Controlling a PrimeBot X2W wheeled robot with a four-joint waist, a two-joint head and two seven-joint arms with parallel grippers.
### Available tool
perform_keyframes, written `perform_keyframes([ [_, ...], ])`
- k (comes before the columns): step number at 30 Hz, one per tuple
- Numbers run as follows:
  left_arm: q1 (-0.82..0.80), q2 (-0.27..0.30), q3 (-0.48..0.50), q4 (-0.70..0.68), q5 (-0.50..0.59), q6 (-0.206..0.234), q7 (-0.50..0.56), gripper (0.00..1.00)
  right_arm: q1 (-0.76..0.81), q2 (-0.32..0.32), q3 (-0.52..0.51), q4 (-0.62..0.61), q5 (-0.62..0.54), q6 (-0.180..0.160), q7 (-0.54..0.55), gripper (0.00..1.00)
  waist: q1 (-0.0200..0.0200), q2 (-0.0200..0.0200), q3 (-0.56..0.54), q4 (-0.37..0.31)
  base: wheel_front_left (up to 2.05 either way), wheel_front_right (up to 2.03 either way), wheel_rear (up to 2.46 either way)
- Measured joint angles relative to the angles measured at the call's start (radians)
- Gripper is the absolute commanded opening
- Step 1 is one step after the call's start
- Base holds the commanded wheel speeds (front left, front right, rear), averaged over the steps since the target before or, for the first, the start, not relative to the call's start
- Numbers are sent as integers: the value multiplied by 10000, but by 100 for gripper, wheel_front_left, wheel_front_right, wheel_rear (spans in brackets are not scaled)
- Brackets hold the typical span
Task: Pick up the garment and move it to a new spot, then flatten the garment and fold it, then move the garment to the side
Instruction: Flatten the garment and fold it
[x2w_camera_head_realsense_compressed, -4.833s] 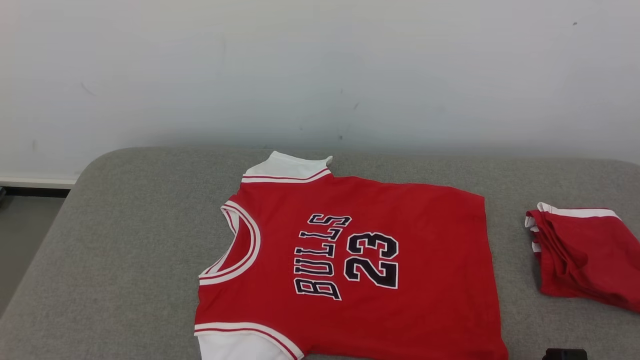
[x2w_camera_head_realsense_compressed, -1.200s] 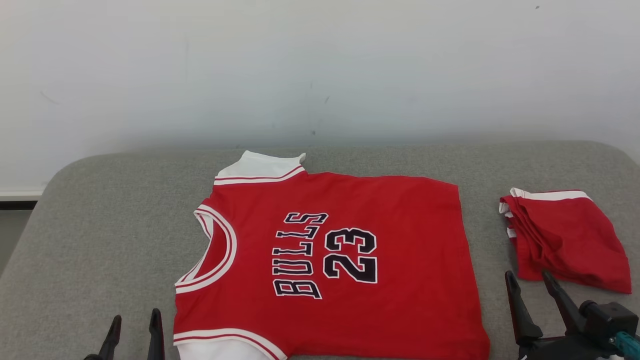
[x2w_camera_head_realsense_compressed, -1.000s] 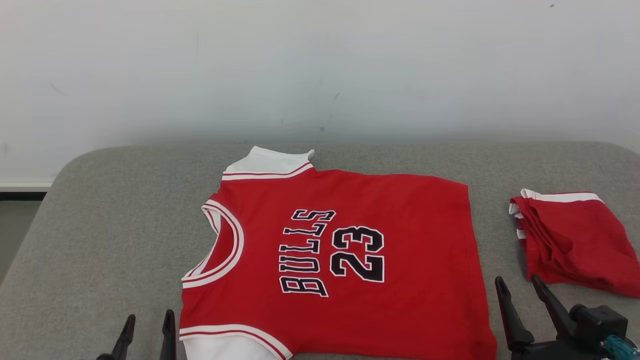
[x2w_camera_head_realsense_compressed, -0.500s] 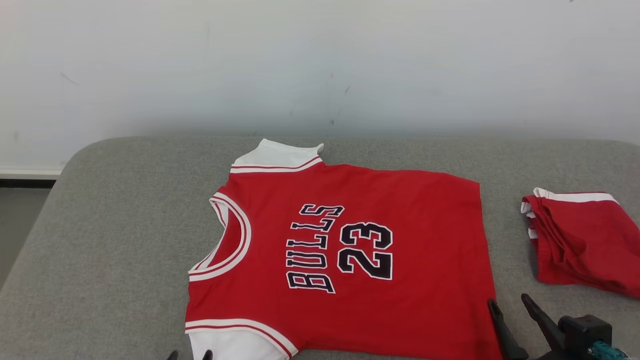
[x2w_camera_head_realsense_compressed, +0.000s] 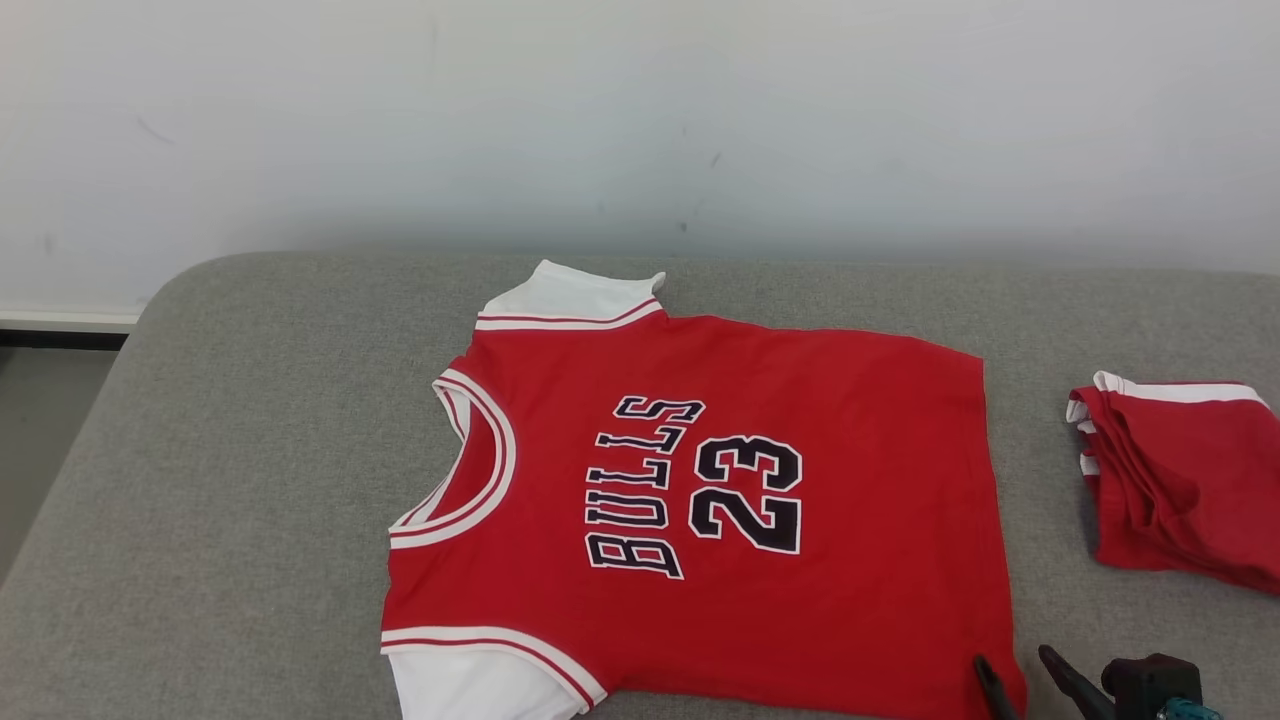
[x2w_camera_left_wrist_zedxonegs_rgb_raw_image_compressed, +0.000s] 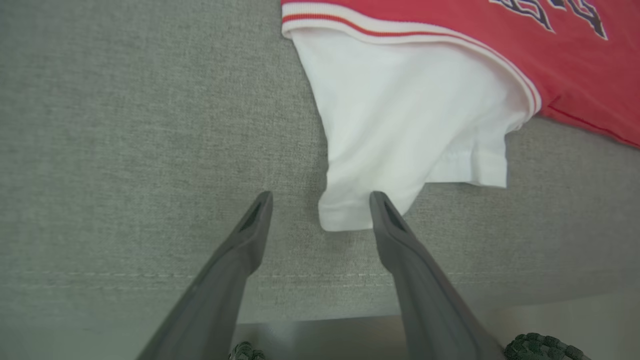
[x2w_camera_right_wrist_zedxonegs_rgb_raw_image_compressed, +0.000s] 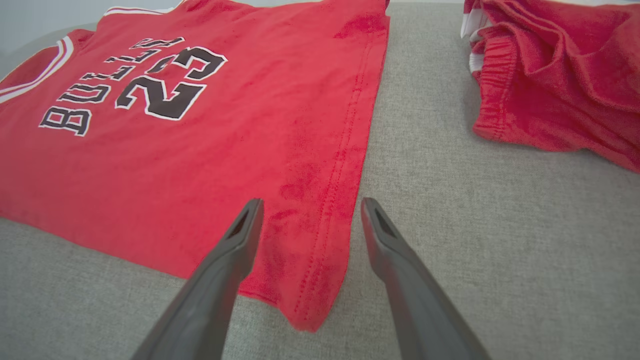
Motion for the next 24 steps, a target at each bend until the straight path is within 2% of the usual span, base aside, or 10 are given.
perform_keyframes([
  [10, 12, -111, 23, 48, -683, -111, 817, 100, 238, 67, 190, 251, 389, -88, 1243, 100, 0, 0, 140, 76, 0, 0, 0],
  [11, 7, -132, 25, 109, -694, -153, 865, 92, 238, 67, 213, 253, 435, -88, 1338, 100, 0, 0, 150, 79, 0, 0, 0],
  [13, 0, -138, 44, 184, -742, -201, 941, 55, 225, 75, 221, 242, 477, -88, 1505, 100, 0, -1, 181, 78, 0, 0, 0],
  [14, 0, -138, 44, 184, -742, -201, 941, 44, 225, 75, 221, 242, 477, -88, 1505, 100, 0, -1, 181, 78, 0, 0, 0],
  [16, -79, -251, 77, 305, -1114, -360, 1009, 30, 186, 73, 240, 224, 560, -88, 1693, 100, -2, -1, 228, 76, 0, 0, 0],
  [17, -79, -251, 77, 305, -1114, -360, 1009, 25, 186, 73, 240, 224, 560, -88, 1693, 92, -2, -1, 228, 76, 0, 0, 0],
  [18, -128, -265, 71, 359, -1112, -359, 1009, 15, 183, 73, 257, 199, 566, -117, 1753, 71, -2, -1, 249, 74, 0, 0, 0],
  [19, -196, -265, 84, 408, -1118, -374, 1012, 1, 174, 73, 267, 186, 570, -125, 1760, 38, -2, -1, 268, 70, 0, 0, 0],
  [21, -317, -324, 146, 447, -1175, -451, 993, 0, 138, 71, 268, 186, 571, -130, 1837, 0, -2, -1, 297, 70, 0, 0, 0],
  [24, -432, -370, 105, 502, -1177, -462, 993, 0, 26, 92, 311, 182, 614, -115, 1937, 0, -1, -1, 331, 75, 0, 0, 0],
])
